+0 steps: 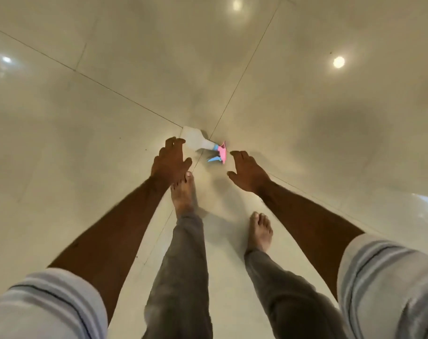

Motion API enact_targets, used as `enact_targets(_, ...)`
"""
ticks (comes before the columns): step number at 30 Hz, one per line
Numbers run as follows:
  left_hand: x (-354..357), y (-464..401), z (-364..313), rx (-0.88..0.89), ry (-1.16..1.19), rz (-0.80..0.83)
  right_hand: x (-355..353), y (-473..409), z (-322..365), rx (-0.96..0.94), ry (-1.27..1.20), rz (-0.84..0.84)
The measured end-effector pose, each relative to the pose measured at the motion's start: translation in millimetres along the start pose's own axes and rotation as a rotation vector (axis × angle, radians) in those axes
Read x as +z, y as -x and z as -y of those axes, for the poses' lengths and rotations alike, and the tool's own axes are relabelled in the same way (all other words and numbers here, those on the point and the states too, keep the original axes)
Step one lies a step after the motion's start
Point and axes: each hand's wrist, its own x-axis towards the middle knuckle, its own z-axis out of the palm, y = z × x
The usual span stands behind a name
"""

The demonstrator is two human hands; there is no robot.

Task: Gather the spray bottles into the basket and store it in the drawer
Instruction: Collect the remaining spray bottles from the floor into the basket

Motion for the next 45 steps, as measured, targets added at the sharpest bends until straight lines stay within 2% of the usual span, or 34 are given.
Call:
enact_targets(2,17.2,-47.1,14.3,-0.057,0.155,-0.007,19.3,-45.4,-3.3,0.005,-0.047,0.003)
enact_targets(8,71.5,-151.8,43.5,-0.119,0.379,0.014,70.6,-163.6,-12.9,-0.002,-0.022,-0.065)
enact_targets(13,91.2,-169.4,50.9,-0.141,0.524,0.051,94.1,-193.0,-10.0,0.001,0.136,-0.101)
enact_targets(16,78.5,-153.1,49.6,-0.138,0.658,0.105,86.1,-169.0,-9.7,0.002,-0.019,-0.049)
enact_targets(19,54.3,-116.6,39.3,-0.025,0.550,0.159,60.7,-116.4,-4.6,0.008,-0.332,-0.036)
enact_targets(22,20.3,-64.9,8.0,0.008,0.479,0.162,16.0,-43.3,9.7,0.032,-0.476,-0.047)
enact_targets(25,-27.5,-9.2,-34.5,-0.067,0.584,0.178,-33.9,36.5,30.3,0.094,-0.637,-0.047)
enact_targets(29,-103.9,64.2,-86.9,-0.009,0.707,0.308,-109.9,145.7,66.4,0.095,-0.836,-0.126)
enact_targets(34,-194.5,147.8,-157.3,0.057,0.754,0.372,-183.2,280.6,99.0,0.077,-1.508,-0.270)
enact_targets(36,-218.3,182.1,-190.7,0.102,0.726,0.406,-199.5,335.3,108.3,0.035,-1.686,-0.367)
enact_targets(38,-230.5,222.1,-225.4,0.158,0.696,0.459,-207.3,387.9,119.4,0.034,-1.699,-0.534)
enact_targets(42,-218.6,309.6,-281.7,0.309,0.642,0.597,-196.4,478.6,131.9,0.186,-1.411,-0.937)
enact_targets(45,-191.6,377.7,-312.2,0.475,0.472,0.690,-170.9,549.8,120.6,0.218,-1.332,-1.201)
